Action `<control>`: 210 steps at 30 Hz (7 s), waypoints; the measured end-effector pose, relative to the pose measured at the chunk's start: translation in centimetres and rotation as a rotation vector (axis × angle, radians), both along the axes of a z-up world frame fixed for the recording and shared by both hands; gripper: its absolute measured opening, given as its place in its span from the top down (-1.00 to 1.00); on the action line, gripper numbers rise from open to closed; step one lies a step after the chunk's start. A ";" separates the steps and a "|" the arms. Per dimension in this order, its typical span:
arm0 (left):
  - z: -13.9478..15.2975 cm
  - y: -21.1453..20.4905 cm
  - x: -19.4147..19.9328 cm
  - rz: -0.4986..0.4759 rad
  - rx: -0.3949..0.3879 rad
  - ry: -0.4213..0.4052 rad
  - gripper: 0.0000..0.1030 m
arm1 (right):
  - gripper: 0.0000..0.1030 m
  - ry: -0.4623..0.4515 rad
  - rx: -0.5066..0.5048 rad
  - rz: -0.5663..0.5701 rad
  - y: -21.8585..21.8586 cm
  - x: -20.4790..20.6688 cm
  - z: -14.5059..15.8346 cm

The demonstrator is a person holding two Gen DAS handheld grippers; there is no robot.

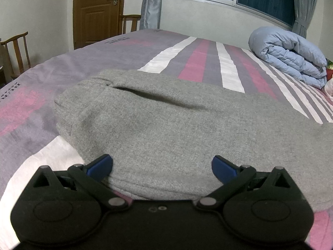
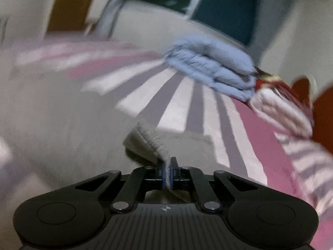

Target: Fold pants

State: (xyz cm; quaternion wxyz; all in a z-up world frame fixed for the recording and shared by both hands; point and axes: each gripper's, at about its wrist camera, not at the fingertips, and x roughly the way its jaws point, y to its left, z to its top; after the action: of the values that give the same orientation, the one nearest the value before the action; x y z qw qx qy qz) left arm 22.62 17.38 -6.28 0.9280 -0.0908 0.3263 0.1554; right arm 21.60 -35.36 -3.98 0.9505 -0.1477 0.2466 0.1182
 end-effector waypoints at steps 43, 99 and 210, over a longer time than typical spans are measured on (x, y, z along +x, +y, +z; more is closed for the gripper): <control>0.1 1.1 -0.7 -0.110 -0.023 0.010 -0.88 | 0.29 0.122 1.171 -0.683 -27.8 -4.8 -3.3; -0.2 1.1 -0.5 -0.106 -0.026 0.014 -0.88 | 0.88 0.205 1.370 -0.737 -28.8 -5.9 -6.8; -0.1 1.3 -0.7 -0.110 -0.056 -0.002 -0.88 | 0.11 0.121 1.393 -0.781 -29.4 -6.7 -5.7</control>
State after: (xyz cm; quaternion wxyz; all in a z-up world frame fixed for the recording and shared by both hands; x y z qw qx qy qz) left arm 21.90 18.69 -6.40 0.9325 -0.0989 0.3342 0.0949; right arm 14.93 -64.76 -9.65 0.7818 0.5835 0.2012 -0.0884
